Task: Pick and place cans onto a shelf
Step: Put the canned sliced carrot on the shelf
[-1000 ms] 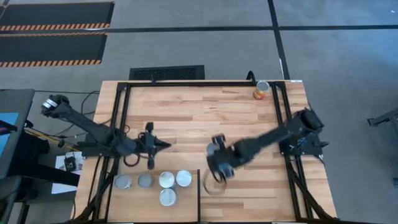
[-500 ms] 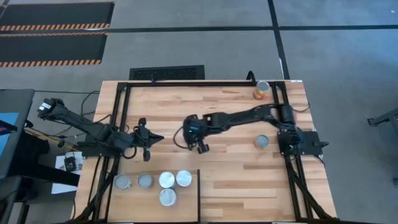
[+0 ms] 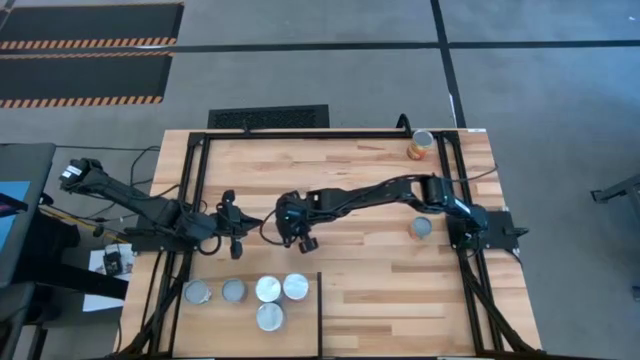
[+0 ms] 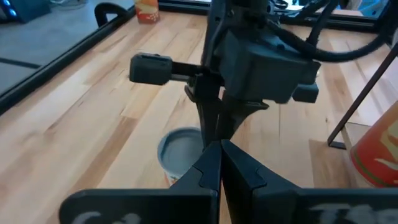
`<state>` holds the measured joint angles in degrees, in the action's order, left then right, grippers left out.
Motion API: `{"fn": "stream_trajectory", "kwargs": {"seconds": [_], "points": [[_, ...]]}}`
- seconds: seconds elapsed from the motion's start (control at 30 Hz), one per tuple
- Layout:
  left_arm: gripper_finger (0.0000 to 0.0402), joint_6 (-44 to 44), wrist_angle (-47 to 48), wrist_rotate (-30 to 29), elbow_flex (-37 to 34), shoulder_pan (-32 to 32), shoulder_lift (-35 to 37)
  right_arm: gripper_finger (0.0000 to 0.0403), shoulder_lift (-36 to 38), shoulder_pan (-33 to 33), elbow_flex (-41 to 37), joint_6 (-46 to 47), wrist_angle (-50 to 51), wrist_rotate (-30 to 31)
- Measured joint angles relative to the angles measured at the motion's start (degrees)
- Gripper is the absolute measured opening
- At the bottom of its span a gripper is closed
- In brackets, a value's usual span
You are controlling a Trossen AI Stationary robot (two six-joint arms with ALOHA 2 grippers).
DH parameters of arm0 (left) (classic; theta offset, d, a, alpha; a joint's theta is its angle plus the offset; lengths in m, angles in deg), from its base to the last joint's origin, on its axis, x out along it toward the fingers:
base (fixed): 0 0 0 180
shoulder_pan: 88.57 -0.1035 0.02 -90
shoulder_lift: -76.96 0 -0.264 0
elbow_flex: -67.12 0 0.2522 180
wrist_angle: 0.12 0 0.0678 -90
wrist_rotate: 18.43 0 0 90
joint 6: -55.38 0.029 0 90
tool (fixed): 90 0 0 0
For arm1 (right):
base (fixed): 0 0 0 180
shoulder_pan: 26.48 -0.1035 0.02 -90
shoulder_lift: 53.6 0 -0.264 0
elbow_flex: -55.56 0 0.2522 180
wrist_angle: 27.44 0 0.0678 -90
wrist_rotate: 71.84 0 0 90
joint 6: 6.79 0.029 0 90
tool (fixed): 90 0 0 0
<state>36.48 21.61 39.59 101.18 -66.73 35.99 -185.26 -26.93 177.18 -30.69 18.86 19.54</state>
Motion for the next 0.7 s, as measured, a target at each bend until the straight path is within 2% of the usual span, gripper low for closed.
{"fn": "stream_trajectory", "kwargs": {"seconds": [0.23,0.47,0.57,0.63,0.7], "points": [[0.0000,-1.8,1.8,1.2,0.0,0.0,-0.6,0.0120,-0.5,-1.0,1.0,1.6,-2.2,0.2],[0.0000,-2.2,1.6,1.4,0.0,0.0,-3.3,0.0194,5.0,-1.9,1.0,1.7,-1.6,1.8],[0.0000,-2.2,1.0,2.0,0.0,0.0,-4.9,0.0187,9.1,-2.5,0.9,-0.2,2.9,8.0],[0.0000,-2.2,0.2,2.2,0.0,0.0,-6.2,0.0159,12.6,-2.4,0.9,-0.4,7.7,10.1],[0.0000,-2.1,-1.5,2.4,0.1,-0.5,-7.5,0.0115,16.1,-1.9,-0.2,0.3,9.4,9.5]]}}
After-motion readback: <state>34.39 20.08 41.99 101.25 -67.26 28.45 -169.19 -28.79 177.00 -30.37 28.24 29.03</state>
